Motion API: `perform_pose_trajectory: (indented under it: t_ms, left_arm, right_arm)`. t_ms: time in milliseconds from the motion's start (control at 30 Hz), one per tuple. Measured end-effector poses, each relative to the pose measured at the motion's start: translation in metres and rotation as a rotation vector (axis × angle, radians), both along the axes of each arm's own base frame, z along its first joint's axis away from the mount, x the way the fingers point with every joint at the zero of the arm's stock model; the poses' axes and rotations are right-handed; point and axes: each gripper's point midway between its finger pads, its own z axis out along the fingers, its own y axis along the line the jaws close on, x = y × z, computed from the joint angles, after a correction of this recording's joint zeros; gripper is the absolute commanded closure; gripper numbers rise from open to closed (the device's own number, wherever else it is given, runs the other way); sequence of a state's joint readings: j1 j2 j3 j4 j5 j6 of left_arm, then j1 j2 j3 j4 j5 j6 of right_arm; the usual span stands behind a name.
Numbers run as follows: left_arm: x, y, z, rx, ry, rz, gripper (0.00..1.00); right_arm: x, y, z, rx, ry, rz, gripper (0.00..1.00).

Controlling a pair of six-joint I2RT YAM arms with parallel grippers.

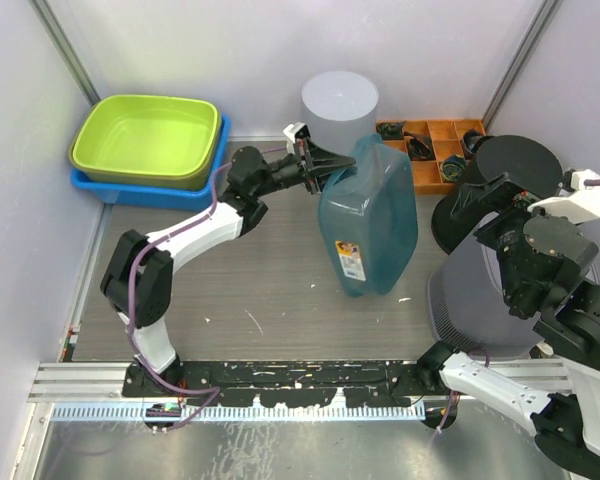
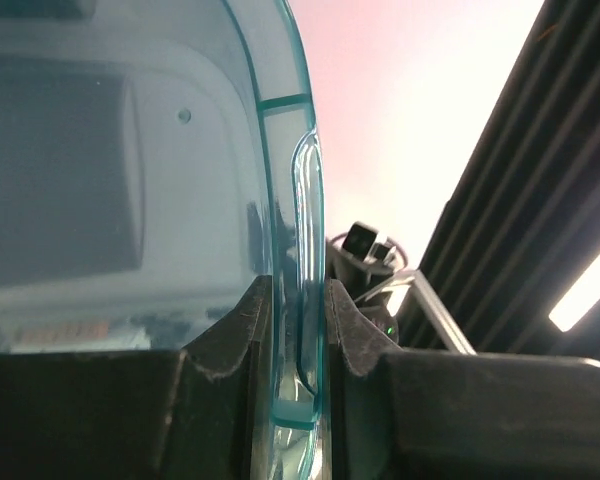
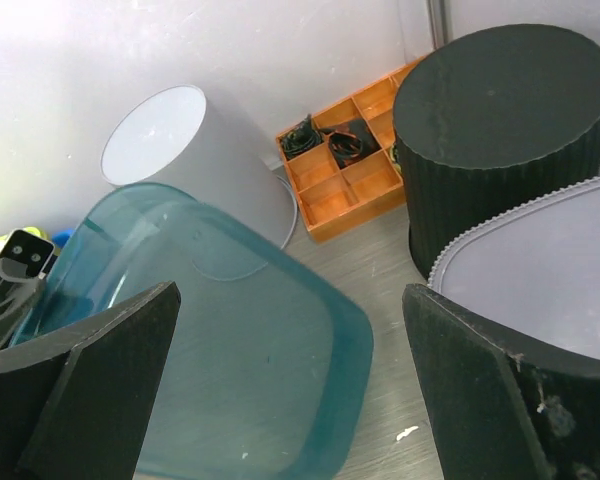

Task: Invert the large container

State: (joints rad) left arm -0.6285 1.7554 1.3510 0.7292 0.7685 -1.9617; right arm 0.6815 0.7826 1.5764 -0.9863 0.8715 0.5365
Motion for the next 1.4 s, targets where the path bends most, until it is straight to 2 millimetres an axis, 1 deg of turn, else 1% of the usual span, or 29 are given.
perform_pose_trajectory:
  t_ms: [100, 167, 200, 267, 367, 433, 467, 533, 567, 633, 667, 700, 767, 867, 933, 967, 1033, 1067, 1100, 1133, 1167, 1233, 1267, 1300, 1333, 1400]
  left_arm:
    - [0.018, -0.004, 0.003, -0.085, 0.004, 0.073, 1.0]
    - [0.026, -0.001, -0.003, -0.13, 0.015, 0.124, 1.0]
    - [0.029, 0.001, -0.01, -0.141, 0.024, 0.143, 1.0]
    - [0.033, 0.005, -0.031, -0.146, 0.058, 0.18, 1.0]
    - [0.047, 0.015, -0.073, -0.13, 0.138, 0.244, 1.0]
    - [0.054, 0.023, -0.093, -0.122, 0.179, 0.272, 1.0]
    - [0.056, 0.028, -0.101, -0.115, 0.189, 0.283, 0.96]
    - [0.059, 0.04, -0.115, -0.102, 0.201, 0.302, 0.79]
    - [0.06, 0.044, -0.121, -0.092, 0.209, 0.305, 0.72]
    - [0.063, 0.051, -0.134, -0.063, 0.23, 0.304, 0.53]
    - [0.066, 0.054, -0.145, -0.038, 0.255, 0.301, 0.47]
    - [0.067, 0.055, -0.158, -0.004, 0.281, 0.287, 0.45]
    - [0.066, 0.052, -0.2, 0.096, 0.36, 0.251, 0.44]
    - [0.062, 0.049, -0.254, 0.222, 0.454, 0.228, 0.43]
    - [0.061, 0.052, -0.276, 0.288, 0.474, 0.232, 0.41]
    - [0.058, 0.054, -0.288, 0.334, 0.477, 0.222, 0.38]
    - [0.052, 0.055, -0.303, 0.406, 0.448, 0.199, 0.34]
    - [0.049, 0.054, -0.31, 0.451, 0.431, 0.182, 0.33]
    - [0.047, 0.054, -0.315, 0.484, 0.411, 0.17, 0.29]
    - [0.047, 0.053, -0.32, 0.532, 0.38, 0.154, 0.23]
    - [0.048, 0.052, -0.322, 0.575, 0.349, 0.142, 0.22]
    - [0.057, 0.05, -0.319, 0.654, 0.265, 0.124, 0.2]
    - [0.063, 0.048, -0.314, 0.688, 0.211, 0.122, 0.18]
    - [0.074, 0.047, -0.305, 0.725, 0.141, 0.129, 0.05]
    - [0.082, 0.046, -0.297, 0.75, 0.079, 0.138, 0.01]
    - [0.099, 0.045, -0.279, 0.792, -0.043, 0.168, 0.02]
  right_arm:
    - [-0.001, -0.003, 0.004, -0.003, 0.02, -0.018, 0.0]
    - [0.0, -0.003, 0.005, -0.001, 0.028, -0.029, 0.0]
    - [0.0, -0.003, 0.005, -0.003, 0.033, -0.032, 0.0]
    - [0.001, -0.003, 0.001, -0.011, 0.047, -0.037, 0.0]
    - [0.003, -0.002, -0.001, -0.021, 0.058, -0.041, 0.0]
    - [0.006, 0.0, -0.003, -0.028, 0.066, -0.043, 0.0]
    - [0.007, 0.001, -0.005, -0.033, 0.071, -0.042, 0.0]
    - [0.013, 0.005, -0.012, -0.05, 0.086, -0.042, 0.0]
    - [0.016, 0.008, -0.015, -0.059, 0.093, -0.041, 0.0]
    - [0.023, 0.014, -0.021, -0.082, 0.108, -0.035, 0.0]
    - [0.027, 0.017, -0.024, -0.093, 0.115, -0.03, 0.0]
    - [0.03, 0.021, -0.027, -0.1, 0.121, -0.025, 0.0]
    - [0.039, 0.03, -0.032, -0.117, 0.13, -0.001, 0.0]
    - [0.046, 0.043, -0.038, -0.126, 0.13, 0.044, 0.0]
    - [0.052, 0.055, -0.045, -0.138, 0.141, 0.092, 0.0]
    - [0.054, 0.062, -0.049, -0.141, 0.144, 0.126, 0.0]
    - [0.056, 0.074, -0.053, -0.146, 0.147, 0.189, 0.0]
    - [0.057, 0.083, -0.055, -0.15, 0.149, 0.236, 0.0]
    - [0.057, 0.09, -0.056, -0.152, 0.15, 0.278, 0.0]
    - [0.056, 0.1, -0.058, -0.156, 0.152, 0.337, 0.0]
    - [0.055, 0.111, -0.061, -0.159, 0.155, 0.396, 0.0]
    - [0.052, 0.131, -0.067, -0.167, 0.165, 0.514, 0.0]
    - [0.049, 0.142, -0.071, -0.171, 0.174, 0.578, 0.0]
    - [0.046, 0.152, -0.078, -0.176, 0.186, 0.638, 0.0]
    - [0.044, 0.159, -0.084, -0.182, 0.2, 0.685, 0.0]
    - [0.035, 0.174, -0.099, -0.191, 0.229, 0.788, 0.0]
